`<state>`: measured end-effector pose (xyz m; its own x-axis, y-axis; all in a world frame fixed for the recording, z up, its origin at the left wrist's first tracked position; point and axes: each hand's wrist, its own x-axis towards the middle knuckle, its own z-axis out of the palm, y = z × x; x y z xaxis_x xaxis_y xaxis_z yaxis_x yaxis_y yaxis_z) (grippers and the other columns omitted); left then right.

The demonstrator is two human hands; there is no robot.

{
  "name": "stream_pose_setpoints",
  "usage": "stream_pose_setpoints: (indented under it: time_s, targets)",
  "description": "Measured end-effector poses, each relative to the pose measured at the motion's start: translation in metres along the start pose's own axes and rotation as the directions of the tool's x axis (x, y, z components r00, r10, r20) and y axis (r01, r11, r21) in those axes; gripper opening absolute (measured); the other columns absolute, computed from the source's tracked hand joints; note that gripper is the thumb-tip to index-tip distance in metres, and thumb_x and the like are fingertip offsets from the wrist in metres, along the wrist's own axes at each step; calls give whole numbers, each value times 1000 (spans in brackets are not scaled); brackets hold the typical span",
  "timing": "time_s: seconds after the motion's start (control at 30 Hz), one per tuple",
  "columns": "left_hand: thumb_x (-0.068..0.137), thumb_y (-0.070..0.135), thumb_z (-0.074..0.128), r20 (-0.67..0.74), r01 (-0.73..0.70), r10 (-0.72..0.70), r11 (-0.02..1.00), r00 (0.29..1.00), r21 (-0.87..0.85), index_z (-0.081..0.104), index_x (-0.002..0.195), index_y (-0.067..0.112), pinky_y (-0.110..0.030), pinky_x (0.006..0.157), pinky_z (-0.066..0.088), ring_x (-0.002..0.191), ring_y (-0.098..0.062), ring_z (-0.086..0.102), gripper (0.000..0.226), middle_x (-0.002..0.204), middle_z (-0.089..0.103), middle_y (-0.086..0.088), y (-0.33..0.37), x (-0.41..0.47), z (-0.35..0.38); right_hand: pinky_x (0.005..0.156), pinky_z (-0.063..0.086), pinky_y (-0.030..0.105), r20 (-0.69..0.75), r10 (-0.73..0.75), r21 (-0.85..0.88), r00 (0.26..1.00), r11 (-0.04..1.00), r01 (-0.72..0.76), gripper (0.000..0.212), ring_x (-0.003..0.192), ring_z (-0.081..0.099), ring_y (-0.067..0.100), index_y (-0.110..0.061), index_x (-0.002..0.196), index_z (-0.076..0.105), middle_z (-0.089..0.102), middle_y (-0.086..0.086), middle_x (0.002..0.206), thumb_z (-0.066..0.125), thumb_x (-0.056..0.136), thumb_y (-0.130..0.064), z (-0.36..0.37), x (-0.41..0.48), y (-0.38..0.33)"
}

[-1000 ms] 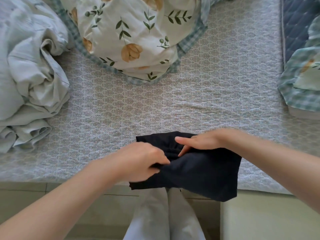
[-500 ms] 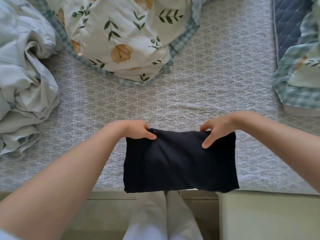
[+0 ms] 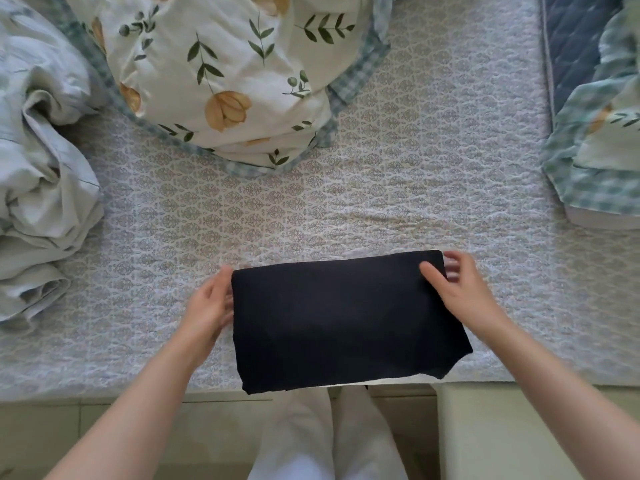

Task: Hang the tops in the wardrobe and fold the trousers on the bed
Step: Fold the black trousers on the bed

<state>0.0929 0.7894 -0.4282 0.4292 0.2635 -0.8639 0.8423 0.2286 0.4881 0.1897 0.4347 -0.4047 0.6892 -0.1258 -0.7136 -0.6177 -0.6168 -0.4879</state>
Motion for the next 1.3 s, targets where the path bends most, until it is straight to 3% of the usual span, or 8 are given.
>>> stream_pose_setpoints:
  time_s: [0.1,0.17,0.23,0.4,0.5,0.63,0.93,1.3]
  targets:
    - [71,68,71,53,1,-3,999,999,41,58,126,26,-34,95,50,109,-12,65,71,117,69,7,-28,-22,1,75,43,20,153,92,202,984,972,-122,73,101,56,5,-19,148,23,50,-1,130,62,89,-39,5,-34,15]
    - [60,47,89,76,-31,19,988,997,149,55,120,38,-29,88,50,106,-6,64,70,115,67,14,-37,-35,11,82,42,16,230,50,171,972,981,-91,76,114,53,7,-19,146,22,47,-8,132,68,87,-32,15,-47,24]
    - [65,23,91,82,-74,56,968,995,240,48,125,41,-23,83,48,107,1,61,76,117,63,19,-37,-41,23,93,40,21,246,17,105,969,993,-44,87,120,48,6,-27,145,20,43,-13,132,76,80,-35,26,-51,29]
    - [62,22,93,-11,-105,111,965,994,238,41,133,31,-22,79,45,105,1,57,88,119,59,18,-29,-32,35,98,48,35,178,35,70,983,996,-48,100,114,56,6,-30,135,40,57,-16,125,87,51,-57,46,-28,31]
    - [59,27,94,-55,-48,67,954,996,296,53,121,29,-29,79,48,102,-8,61,74,111,64,14,-26,-25,41,91,53,37,169,60,48,984,996,-69,89,107,62,10,-29,123,56,66,-14,114,88,46,-59,50,-16,31]
    - [64,20,92,-17,34,-31,982,999,185,64,104,27,-28,69,52,95,-14,67,49,102,71,8,-26,-25,40,62,52,21,247,110,201,963,966,-162,45,86,68,10,-20,105,66,71,-8,95,88,67,-27,49,-18,21]
    - [81,39,76,74,0,2,1000,997,-26,62,117,32,-31,83,54,100,-12,70,39,111,72,10,-46,-65,24,85,55,36,344,53,223,938,965,-137,42,97,69,17,-22,116,61,70,-3,109,80,78,-28,26,-34,12]
    - [90,46,64,-327,-156,81,965,941,-212,57,96,38,-34,89,50,99,-9,63,11,105,66,13,-52,-188,-3,83,52,25,411,-213,157,886,974,161,42,100,66,3,-32,124,56,68,-16,111,71,85,-38,11,-123,-53]
